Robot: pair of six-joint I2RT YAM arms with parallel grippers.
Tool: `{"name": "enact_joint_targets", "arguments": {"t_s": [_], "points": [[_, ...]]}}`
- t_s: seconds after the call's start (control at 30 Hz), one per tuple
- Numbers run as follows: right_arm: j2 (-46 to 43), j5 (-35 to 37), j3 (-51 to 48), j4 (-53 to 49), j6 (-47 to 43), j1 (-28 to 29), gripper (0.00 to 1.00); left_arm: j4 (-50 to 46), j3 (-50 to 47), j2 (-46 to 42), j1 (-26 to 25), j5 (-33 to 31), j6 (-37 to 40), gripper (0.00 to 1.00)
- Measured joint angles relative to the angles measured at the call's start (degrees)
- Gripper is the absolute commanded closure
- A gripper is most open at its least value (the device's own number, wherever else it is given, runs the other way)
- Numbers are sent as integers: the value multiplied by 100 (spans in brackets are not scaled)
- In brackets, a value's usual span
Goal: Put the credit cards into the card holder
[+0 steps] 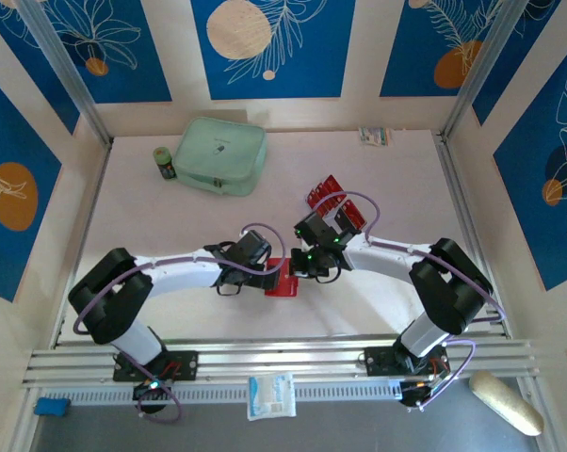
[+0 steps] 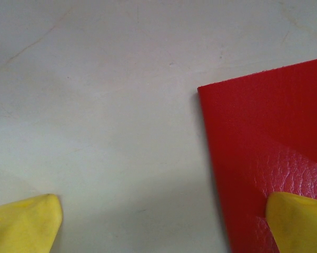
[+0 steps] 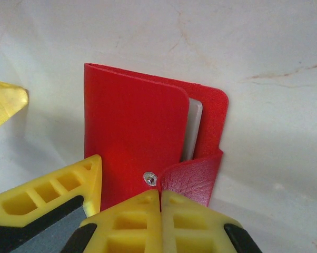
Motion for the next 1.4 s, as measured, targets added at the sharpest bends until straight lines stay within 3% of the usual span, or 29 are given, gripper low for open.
{"name": "enact_joint_targets", "arguments": {"t_s": [1.4], "points": [[396, -529, -201, 848, 291, -26, 100, 7, -4, 0, 0, -7, 0, 0]]}}
